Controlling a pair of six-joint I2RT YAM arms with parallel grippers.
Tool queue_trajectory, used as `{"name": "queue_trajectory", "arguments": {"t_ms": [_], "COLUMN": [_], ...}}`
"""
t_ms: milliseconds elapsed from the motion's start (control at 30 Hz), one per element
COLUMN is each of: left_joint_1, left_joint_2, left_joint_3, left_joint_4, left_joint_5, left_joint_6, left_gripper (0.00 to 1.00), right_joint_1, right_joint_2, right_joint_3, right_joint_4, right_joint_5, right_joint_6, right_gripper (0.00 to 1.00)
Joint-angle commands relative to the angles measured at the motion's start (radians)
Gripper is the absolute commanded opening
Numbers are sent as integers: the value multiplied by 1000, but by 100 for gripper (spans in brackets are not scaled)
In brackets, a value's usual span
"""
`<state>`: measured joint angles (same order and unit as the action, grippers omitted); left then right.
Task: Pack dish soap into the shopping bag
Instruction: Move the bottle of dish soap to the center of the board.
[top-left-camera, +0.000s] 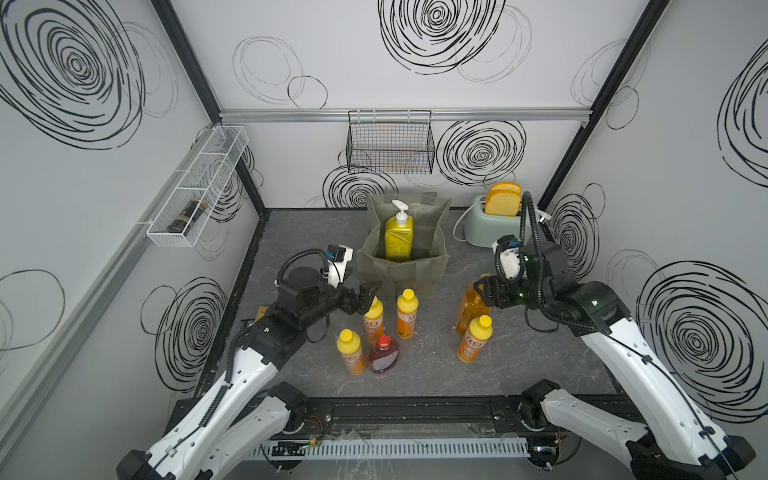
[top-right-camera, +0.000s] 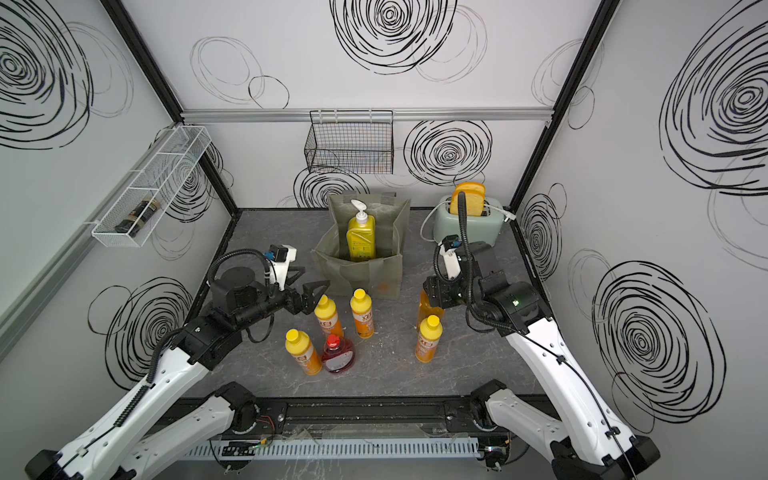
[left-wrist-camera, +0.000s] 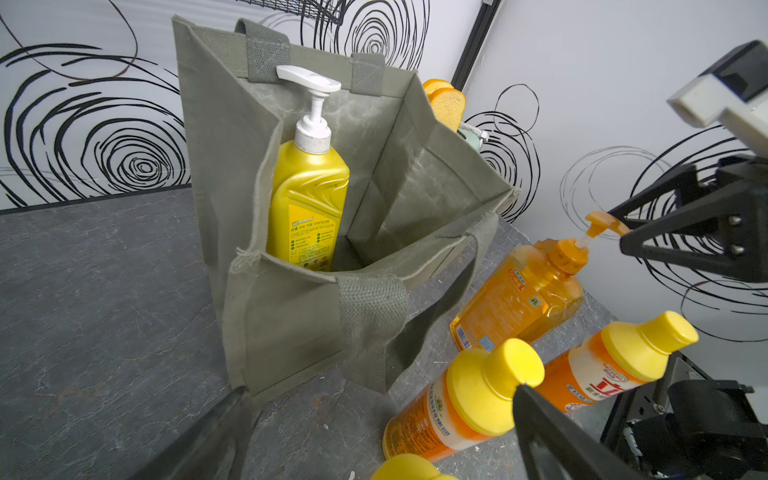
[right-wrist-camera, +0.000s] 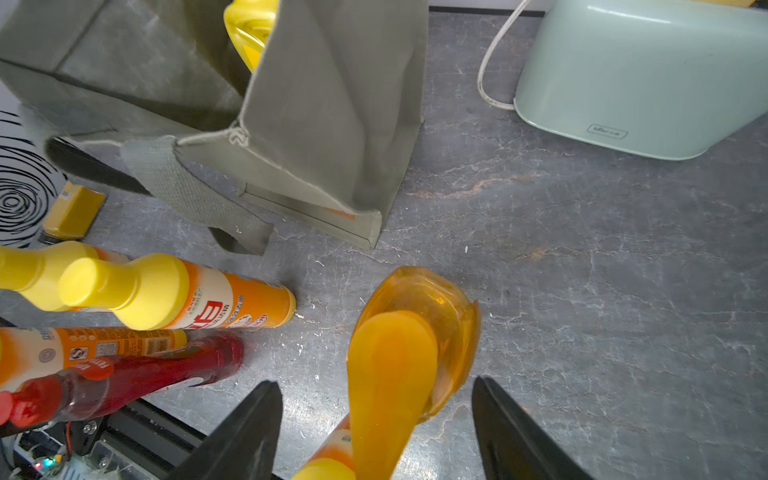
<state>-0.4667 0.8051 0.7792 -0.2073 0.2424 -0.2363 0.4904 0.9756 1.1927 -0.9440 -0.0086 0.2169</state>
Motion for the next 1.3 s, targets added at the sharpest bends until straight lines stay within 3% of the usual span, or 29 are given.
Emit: {"name": "queue_trajectory", "arguments": {"t_ms": [0, 167, 500, 633, 800, 1000, 1267], "left_joint_1": [-7, -7, -7, -8, -8, -8, -13], "left_joint_2": [-6, -7, -7, -6, -5, 0, 5], "left_joint_3": [-9, -12, -15, -18, -18, -17, -17], "left_joint_4": [53, 51, 51, 52, 49, 49, 43], "left_joint_5": [12, 9, 5, 5, 2, 2, -15], "left_joint_6": [-5, -4, -1, -1, 0, 1, 2], "left_gripper": [99, 99, 99, 99, 99, 99, 99], "right_joint_1": [13, 51, 83, 78, 69, 7, -90], "right_joint_2": [12, 60, 98, 95, 99, 109, 252], "right_joint_3": [-29, -49, -85, -112, -122, -79, 87], "right_joint_4": [-15, 13, 60, 96, 140, 230, 349], "right_joint_5": [53, 108, 176, 178, 204, 171, 187], "right_joint_6": [-10, -11, -3, -3, -2, -35, -34], "right_gripper": [77, 75, 57, 54, 36, 19, 12]}}
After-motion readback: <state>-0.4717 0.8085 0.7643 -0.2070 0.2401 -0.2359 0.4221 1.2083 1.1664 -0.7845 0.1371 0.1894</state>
